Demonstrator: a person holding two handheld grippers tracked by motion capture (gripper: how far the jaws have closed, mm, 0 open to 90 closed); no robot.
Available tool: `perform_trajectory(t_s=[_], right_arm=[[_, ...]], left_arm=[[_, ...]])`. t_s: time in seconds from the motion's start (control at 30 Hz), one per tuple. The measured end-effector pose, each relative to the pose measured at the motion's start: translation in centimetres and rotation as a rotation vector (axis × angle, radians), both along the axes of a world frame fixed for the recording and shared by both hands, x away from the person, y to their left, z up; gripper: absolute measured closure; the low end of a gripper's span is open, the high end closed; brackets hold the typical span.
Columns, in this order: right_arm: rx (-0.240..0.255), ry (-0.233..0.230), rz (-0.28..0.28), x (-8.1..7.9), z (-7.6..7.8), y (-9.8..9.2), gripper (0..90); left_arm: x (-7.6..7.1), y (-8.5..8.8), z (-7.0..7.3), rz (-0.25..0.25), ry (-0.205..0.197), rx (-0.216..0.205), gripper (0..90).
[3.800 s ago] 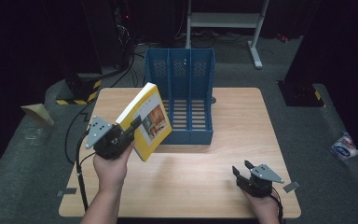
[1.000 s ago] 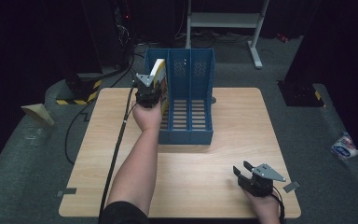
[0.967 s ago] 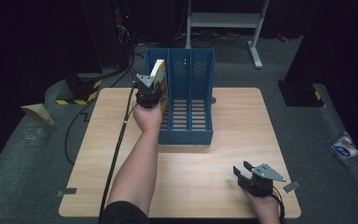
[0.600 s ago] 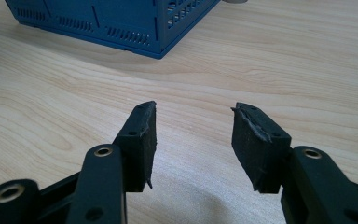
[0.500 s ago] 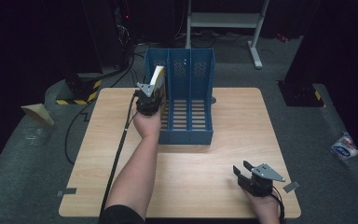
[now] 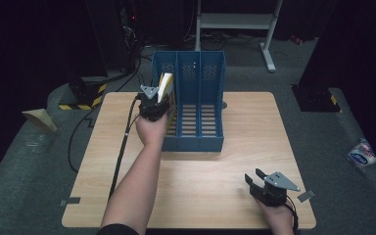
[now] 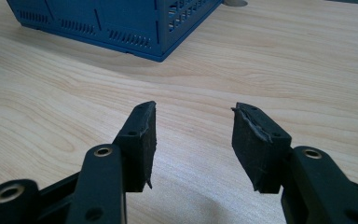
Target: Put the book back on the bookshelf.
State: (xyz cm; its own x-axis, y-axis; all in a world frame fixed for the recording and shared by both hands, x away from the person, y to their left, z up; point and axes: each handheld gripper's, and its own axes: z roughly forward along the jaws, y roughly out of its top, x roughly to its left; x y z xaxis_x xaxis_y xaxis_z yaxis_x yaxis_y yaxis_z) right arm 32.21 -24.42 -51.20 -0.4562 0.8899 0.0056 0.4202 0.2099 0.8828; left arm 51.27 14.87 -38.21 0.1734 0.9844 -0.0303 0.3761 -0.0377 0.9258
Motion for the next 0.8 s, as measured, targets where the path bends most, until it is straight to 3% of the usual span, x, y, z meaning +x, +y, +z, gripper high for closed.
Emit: perform_trajectory(t_s=[0.17, 0.3, 0.37, 0.6, 0.8], right_arm=[[-0.003, -0.004, 0.003, -0.1, 0.0, -0.1, 49.3], [-0.003, -0.001, 0.002, 0.0, 0.0, 0.0, 49.3], [-0.003, -0.001, 0.004, -0.1, 0.0, 0.0, 49.4], [-0.004, -0.003, 0.005, -0.1, 0.1, -0.1, 49.3], [-0.004, 0.001, 0.001, -0.1, 0.0, -0.1, 49.3]], left_arm=[[0.2, 0.2, 0.9, -0.02, 0.035, 0.002, 65.5], [0.2, -0.1, 1.3, -0.026, 0.059, 0.066, 73.8], [0.2, -0.2, 1.4, -0.022, 0.066, 0.075, 74.8], [0.2, -0.4, 1.3, 0.045, 0.05, 0.084, 75.7], [0.3, 0.0, 1.0, 0.095, 0.024, 0.066, 75.9]])
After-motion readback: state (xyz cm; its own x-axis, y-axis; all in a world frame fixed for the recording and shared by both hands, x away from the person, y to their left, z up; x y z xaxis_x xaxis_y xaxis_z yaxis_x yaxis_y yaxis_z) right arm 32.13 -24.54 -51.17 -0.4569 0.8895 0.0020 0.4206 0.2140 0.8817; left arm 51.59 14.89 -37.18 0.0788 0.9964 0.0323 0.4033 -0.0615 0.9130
